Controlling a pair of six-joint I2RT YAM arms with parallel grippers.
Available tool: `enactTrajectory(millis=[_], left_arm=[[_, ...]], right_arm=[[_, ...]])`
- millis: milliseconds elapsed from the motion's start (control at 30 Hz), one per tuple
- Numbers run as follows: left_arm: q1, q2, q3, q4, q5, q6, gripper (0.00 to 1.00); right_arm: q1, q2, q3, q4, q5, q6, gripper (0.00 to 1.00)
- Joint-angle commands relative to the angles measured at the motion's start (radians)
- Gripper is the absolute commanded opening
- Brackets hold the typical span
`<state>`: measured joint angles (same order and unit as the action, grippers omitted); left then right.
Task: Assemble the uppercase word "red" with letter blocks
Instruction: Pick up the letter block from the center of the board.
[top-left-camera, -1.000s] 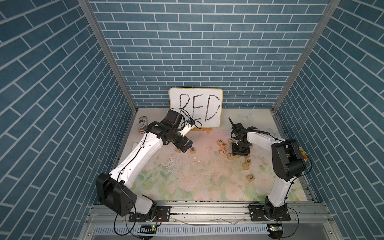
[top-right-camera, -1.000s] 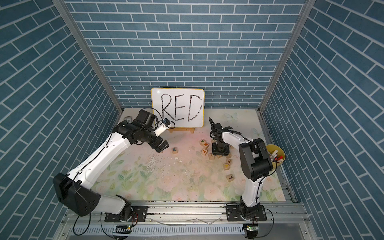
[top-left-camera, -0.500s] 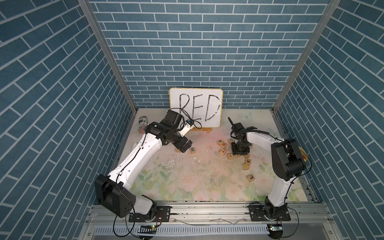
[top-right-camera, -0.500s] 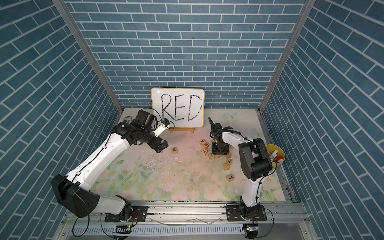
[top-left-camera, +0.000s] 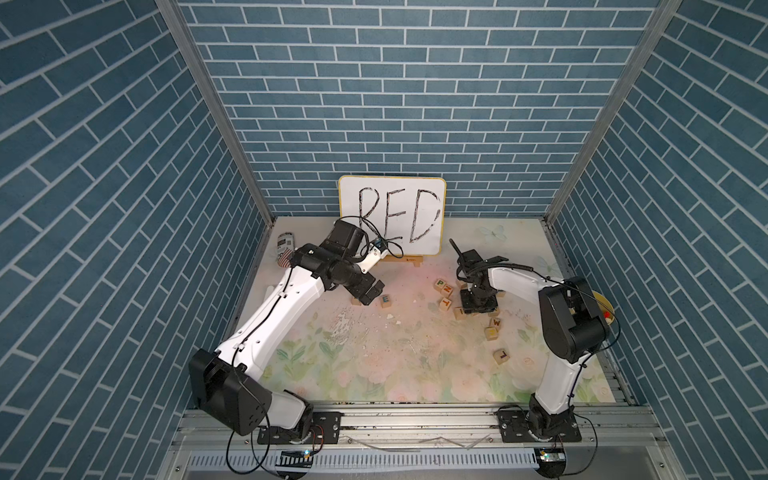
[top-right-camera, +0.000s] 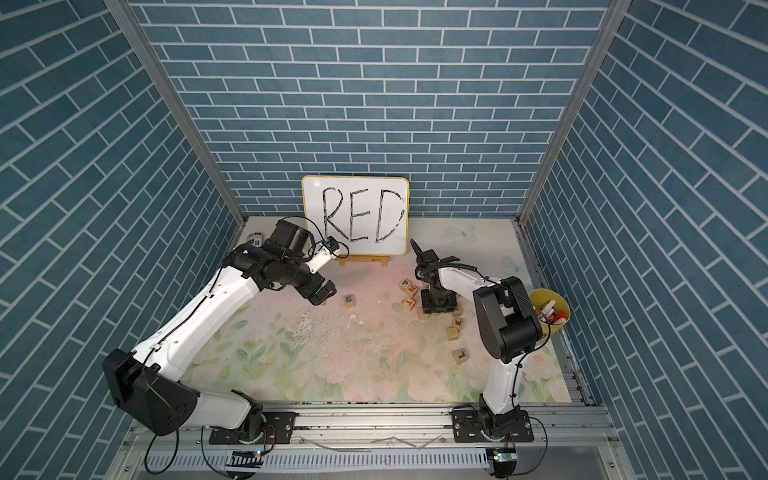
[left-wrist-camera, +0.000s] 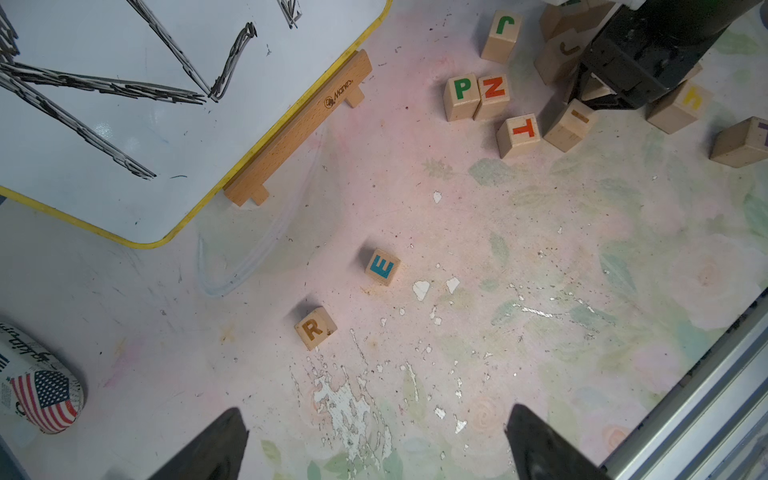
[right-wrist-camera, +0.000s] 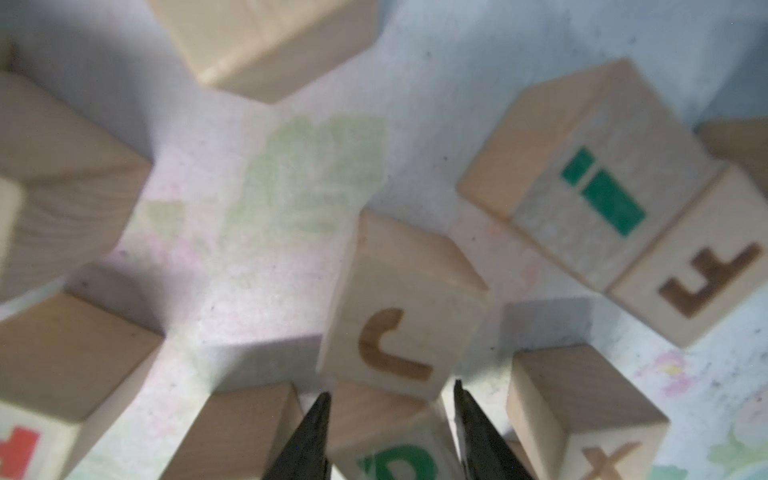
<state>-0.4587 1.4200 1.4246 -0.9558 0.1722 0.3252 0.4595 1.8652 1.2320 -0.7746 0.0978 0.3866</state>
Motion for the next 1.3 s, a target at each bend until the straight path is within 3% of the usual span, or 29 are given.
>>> enactTrajectory(millis=[0, 433, 700, 1267], left_arm=[[-0.004, -0.018, -0.01, -0.02, -0.011, -0.006, 1.0], [-0.003, -0.024, -0.021, -0.018, -0.017, -0.003, 0.99], [-0.004, -0.024, -0.024, -0.017, -0.023, 0.002, 0.99], [-0.003, -0.043, -0.003, -0.015, -0.086, 0.014, 0.99]], right_arm=[[0.001, 0.009, 0.031, -0.018, 0.045, -0.039, 0.48], [0.002, 0.062, 0.034, -0.014, -0.004, -0.012, 0.35], [0.002, 0.018, 0.004, -0.028, -0.011, 0.039, 0.19], [-0.001, -0.066, 0.048, -0.09, 0.001, 0.068, 0.17]])
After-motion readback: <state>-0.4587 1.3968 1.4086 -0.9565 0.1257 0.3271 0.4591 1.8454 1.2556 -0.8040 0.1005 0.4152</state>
